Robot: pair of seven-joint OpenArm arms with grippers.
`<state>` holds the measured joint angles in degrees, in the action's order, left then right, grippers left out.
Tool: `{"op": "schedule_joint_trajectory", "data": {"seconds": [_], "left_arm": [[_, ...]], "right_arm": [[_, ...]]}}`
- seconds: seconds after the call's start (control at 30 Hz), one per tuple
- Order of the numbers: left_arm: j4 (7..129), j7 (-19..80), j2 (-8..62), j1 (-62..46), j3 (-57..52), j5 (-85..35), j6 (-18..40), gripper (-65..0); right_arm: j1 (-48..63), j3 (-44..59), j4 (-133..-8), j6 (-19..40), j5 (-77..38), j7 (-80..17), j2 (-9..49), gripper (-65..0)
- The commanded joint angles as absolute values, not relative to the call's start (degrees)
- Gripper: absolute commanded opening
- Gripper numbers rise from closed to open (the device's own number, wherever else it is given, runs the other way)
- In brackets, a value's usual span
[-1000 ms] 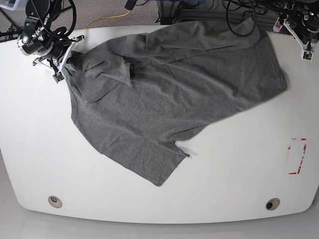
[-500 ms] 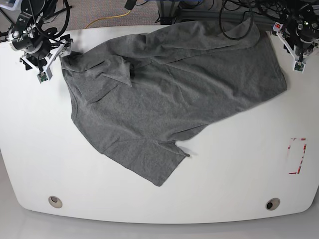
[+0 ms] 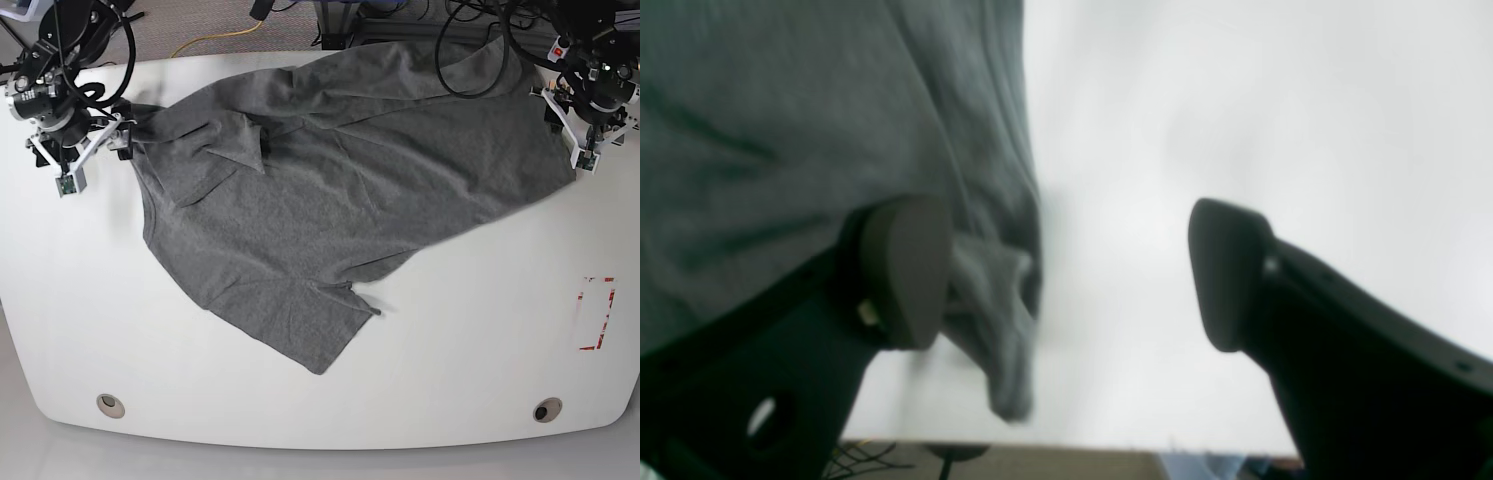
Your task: Fold the T-shirt properly
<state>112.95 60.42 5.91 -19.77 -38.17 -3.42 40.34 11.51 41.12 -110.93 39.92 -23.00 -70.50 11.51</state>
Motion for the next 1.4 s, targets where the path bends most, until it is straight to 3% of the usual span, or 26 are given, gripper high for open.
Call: {"op": "schedule_joint_trajectory", "data": {"seconds": [0.0,0.13,0.3,0.4,0.73,0.9,1.37], "left_arm": [[113.8,59.8,5.4,-17.6,-38.9,-3.3,40.0,-32.4],[112.6,59.8,5.2,-15.8,-38.8,-3.3,40.0,-32.4],[109.3,59.8,5.6,-14.6,-37.2,-3.3,40.0,-32.4],[106.2,59.7,5.9,-14.5,-36.8,-3.3,40.0,-32.4],[92.6,59.4,11.3,-6.7,-33.0,-3.3,40.0,-32.5],[84.7,54.5,14.5,-2.2,-28.8,-2.6,40.0,-32.5],[61.1,41.5,15.1,15.3,-26.2,13.4,40.0,-32.1]], "right_arm": [[8.7,38.4,-112.0,40.0,-24.0,-69.3,11.6,-11.9],[4.4,33.5,-111.4,40.0,-23.9,-69.3,11.1,-13.8],[-2.7,28.2,-105.3,40.0,-23.2,-69.3,10.0,-30.4],[-7.1,25.8,-99.9,40.0,-20.2,-69.1,9.8,-37.1],[-14.5,19.5,-82.9,40.0,-12.1,-60.2,9.8,-37.4],[-16.3,19.3,-76.4,40.0,-11.3,-54.7,9.7,-37.4],[-22.9,19.4,-60.5,40.0,-9.2,-44.0,11.9,-37.4]]}}
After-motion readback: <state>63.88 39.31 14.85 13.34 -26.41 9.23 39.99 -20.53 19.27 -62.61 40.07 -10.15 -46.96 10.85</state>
